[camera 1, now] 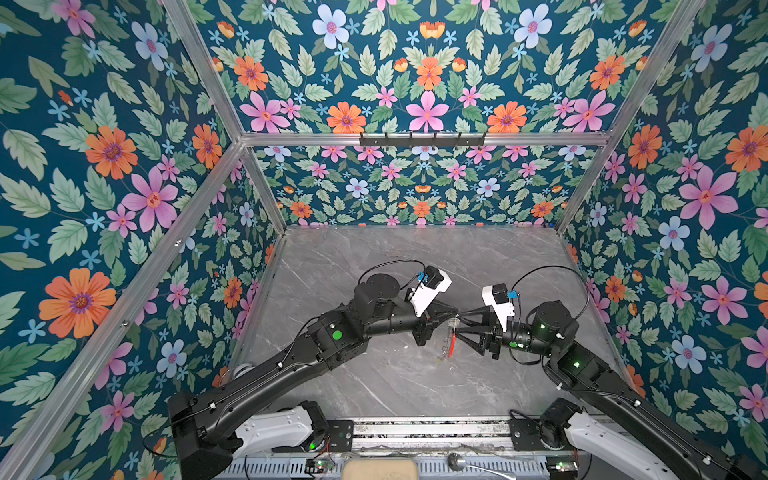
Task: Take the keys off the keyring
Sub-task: 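Reach the right gripper back toward the ring held by the left gripper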
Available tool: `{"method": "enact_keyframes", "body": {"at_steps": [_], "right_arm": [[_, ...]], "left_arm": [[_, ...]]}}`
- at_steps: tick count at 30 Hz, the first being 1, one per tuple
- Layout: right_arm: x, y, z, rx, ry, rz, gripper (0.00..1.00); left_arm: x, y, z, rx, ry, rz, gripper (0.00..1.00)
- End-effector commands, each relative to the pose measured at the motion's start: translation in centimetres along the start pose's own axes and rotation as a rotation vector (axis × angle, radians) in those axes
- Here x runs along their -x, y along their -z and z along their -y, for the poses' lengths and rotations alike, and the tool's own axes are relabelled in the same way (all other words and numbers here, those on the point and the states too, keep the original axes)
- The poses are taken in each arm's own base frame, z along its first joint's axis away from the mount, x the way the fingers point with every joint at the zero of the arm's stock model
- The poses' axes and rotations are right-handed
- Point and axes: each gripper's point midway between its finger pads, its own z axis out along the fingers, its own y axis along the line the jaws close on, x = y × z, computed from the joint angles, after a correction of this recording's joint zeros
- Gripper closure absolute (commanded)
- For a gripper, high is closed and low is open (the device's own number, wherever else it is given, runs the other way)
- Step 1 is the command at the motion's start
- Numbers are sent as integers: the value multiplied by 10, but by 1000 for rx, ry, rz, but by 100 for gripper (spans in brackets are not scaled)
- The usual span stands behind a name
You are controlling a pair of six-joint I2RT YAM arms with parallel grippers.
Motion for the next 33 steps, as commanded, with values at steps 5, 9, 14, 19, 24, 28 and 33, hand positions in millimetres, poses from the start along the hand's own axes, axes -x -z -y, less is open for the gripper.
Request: {"method": "enact_keyframes", "body": {"at_steps": [5, 9, 14, 19, 24, 28, 33], "right_arm": [[11, -3, -13, 72, 46, 24, 64], [10, -5, -13, 77, 43, 19, 75], [8, -4, -13, 74, 39, 15, 89], [4, -3, -10, 54, 31, -7, 100], [-2, 3, -6, 1, 17, -53, 100], [1, 6, -8, -17, 11, -82, 100], [4, 8, -13, -8, 19, -122, 100]], "left_arm": [[9, 2, 3, -13, -25, 43, 100], [9, 3, 3, -9, -26, 45, 100], [9, 4, 1, 2, -28, 47, 100], [8, 7, 1, 9, -42, 38, 100], [3, 12, 4, 1, -74, 25, 100], [-2, 13, 9, -32, -87, 11, 100], [-8, 15, 14, -59, -104, -2, 100]]}}
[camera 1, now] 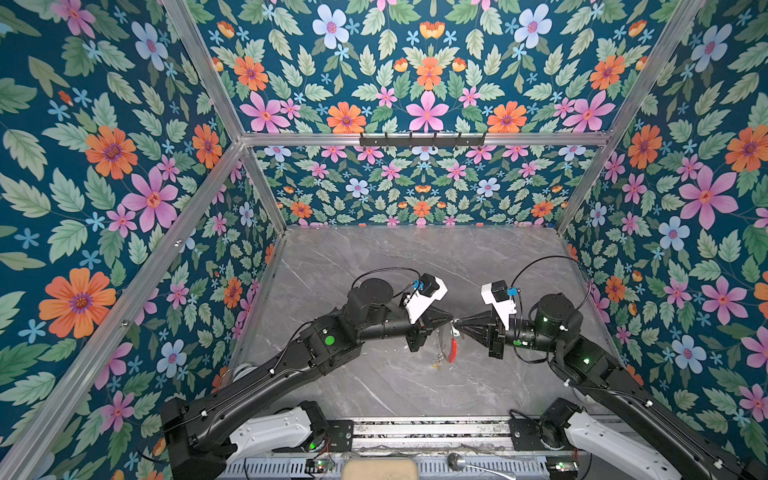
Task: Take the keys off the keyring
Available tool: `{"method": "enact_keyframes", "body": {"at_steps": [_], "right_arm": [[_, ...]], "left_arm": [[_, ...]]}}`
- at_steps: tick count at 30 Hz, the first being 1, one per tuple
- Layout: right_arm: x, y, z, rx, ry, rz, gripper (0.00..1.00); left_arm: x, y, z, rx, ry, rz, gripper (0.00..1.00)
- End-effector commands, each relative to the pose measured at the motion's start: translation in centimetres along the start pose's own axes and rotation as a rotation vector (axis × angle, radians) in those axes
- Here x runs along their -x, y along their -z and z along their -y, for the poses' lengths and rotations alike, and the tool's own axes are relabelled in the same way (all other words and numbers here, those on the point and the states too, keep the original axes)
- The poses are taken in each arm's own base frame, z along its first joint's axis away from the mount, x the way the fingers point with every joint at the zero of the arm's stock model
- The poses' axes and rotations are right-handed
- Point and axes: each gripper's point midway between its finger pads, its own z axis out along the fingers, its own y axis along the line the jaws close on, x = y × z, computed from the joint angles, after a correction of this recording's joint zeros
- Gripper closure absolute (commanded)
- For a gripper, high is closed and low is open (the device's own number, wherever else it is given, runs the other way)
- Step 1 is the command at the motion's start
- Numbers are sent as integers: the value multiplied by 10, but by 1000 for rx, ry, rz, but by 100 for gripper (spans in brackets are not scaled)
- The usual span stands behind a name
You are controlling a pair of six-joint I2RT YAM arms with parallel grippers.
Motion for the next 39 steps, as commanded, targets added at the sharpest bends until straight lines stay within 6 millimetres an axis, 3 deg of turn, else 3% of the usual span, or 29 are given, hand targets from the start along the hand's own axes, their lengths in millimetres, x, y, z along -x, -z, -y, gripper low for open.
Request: {"method": "enact_keyframes", "body": {"at_steps": [1, 18, 32, 39], "right_arm": [[-5, 1, -2, 2, 8, -42, 100], [22, 3, -14, 31, 99, -41, 100], [18, -9, -7, 52, 104, -73, 100], [12, -13, -6, 70, 86, -83, 100]], "left_arm": [[4, 3, 8, -40, -38, 19, 100], [-8, 10, 40, -226, -77, -13, 100], [-5, 29, 76, -428, -116, 45, 100], [5, 36, 79, -424, -129, 108, 100]]}}
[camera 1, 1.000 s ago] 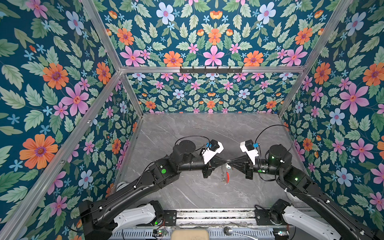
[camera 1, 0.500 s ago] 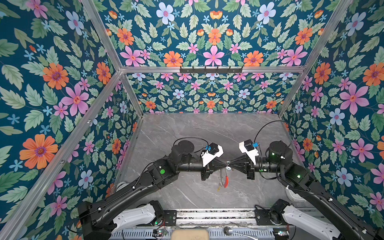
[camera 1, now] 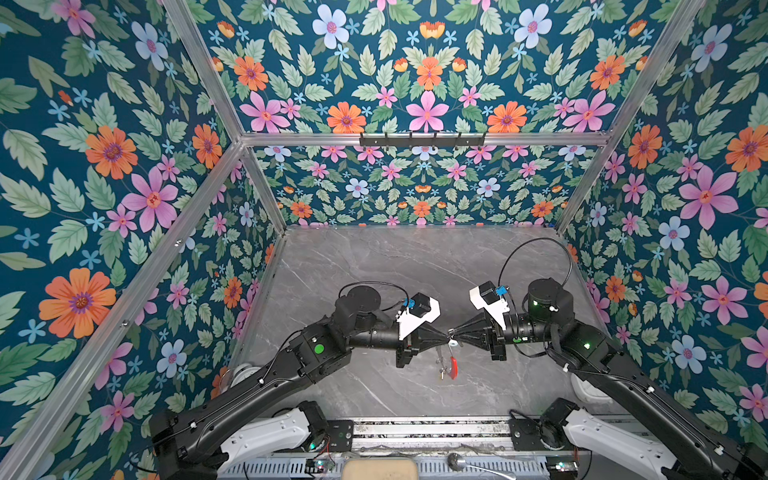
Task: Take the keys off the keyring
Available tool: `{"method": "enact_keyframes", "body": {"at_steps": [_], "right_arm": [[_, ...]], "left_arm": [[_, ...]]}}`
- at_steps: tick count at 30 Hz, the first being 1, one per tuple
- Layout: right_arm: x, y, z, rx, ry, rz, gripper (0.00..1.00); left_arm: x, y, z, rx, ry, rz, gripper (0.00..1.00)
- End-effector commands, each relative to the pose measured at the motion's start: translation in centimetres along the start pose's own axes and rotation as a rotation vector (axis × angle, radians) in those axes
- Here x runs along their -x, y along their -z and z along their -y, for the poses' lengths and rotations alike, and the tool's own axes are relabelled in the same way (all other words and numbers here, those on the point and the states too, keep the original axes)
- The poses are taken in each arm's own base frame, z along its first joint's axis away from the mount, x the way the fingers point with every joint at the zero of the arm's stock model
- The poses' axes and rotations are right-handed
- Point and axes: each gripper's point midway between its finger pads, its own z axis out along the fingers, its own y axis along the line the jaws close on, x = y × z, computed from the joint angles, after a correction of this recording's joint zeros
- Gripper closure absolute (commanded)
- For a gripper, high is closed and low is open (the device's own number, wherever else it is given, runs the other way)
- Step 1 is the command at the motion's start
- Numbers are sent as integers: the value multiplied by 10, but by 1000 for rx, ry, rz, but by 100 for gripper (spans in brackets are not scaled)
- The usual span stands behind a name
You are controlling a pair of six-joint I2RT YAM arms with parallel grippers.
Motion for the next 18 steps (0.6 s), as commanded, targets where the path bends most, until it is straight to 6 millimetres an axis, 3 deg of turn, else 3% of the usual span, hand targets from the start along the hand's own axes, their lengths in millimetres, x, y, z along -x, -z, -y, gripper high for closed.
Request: {"method": "enact_keyframes", "body": {"at_steps": [1, 5, 10, 18], "right_arm": [[11, 0, 20, -100, 25, 43, 100], [9, -2, 20, -93, 16, 49, 100], [10, -2, 18, -80, -3, 64, 100], [10, 2, 22, -109, -51, 134, 100]], "left_arm": [[21, 6, 31, -155, -47, 80, 100], [27, 9, 25, -109, -55, 111, 100], [34, 11, 3, 23, -71, 180, 100], [49, 21, -12, 137, -174, 404, 100]]}}
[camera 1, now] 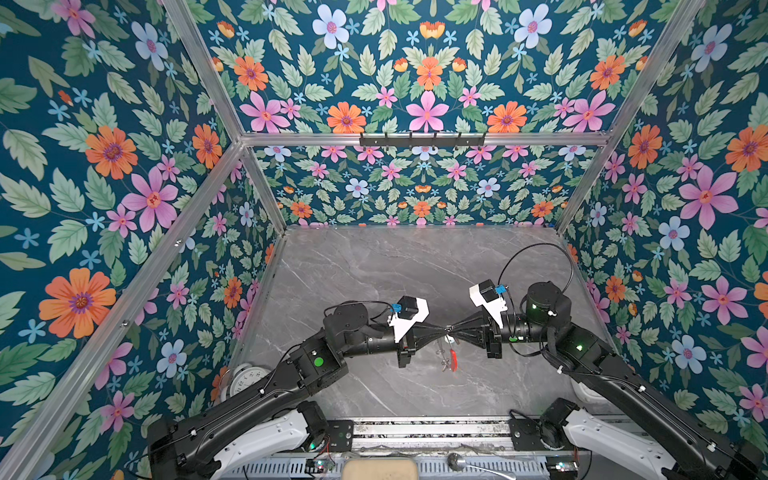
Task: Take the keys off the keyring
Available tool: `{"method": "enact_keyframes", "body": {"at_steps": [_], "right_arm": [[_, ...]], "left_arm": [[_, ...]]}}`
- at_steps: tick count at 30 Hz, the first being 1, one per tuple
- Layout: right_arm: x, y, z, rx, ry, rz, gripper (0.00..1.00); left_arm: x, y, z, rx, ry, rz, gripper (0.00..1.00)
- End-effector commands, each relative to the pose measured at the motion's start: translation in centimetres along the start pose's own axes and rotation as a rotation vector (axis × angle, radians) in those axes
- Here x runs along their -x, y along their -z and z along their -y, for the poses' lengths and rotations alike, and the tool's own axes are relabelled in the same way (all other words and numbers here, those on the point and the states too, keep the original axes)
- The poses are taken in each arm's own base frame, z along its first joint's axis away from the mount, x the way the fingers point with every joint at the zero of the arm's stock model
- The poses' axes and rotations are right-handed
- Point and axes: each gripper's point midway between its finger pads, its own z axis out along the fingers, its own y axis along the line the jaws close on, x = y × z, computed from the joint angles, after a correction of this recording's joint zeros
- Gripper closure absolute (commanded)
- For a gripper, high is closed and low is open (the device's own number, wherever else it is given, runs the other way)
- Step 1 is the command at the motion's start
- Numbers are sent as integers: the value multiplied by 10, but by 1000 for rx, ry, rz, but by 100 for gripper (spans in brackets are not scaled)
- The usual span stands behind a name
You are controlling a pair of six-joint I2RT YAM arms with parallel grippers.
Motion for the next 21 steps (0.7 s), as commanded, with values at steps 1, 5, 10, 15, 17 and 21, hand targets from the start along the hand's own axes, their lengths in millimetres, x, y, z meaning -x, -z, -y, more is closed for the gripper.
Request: {"method": "enact_keyframes", "body": {"at_steps": [1, 5, 10, 15, 17, 21], "right_arm": [[9, 3, 12, -82, -19, 68, 100], [3, 4, 17, -95, -46, 87, 100], [-3, 4, 24, -126, -63, 96, 100], [-6, 7, 34, -186, -69, 106, 100], [-9, 7, 38, -206, -77, 98, 93], [-16, 6, 48, -245, -105, 81, 73]], "left_arm": [[48, 7, 5, -6, -99, 232, 100], [49, 3, 3, -8, -126, 269, 100], [40, -10, -7, -22, -99, 237, 100], [39, -7, -33, -87, 20, 265, 100], [38, -10, -30, -135, 19, 265, 100], [34, -11, -30, -166, 14, 258, 100]]}}
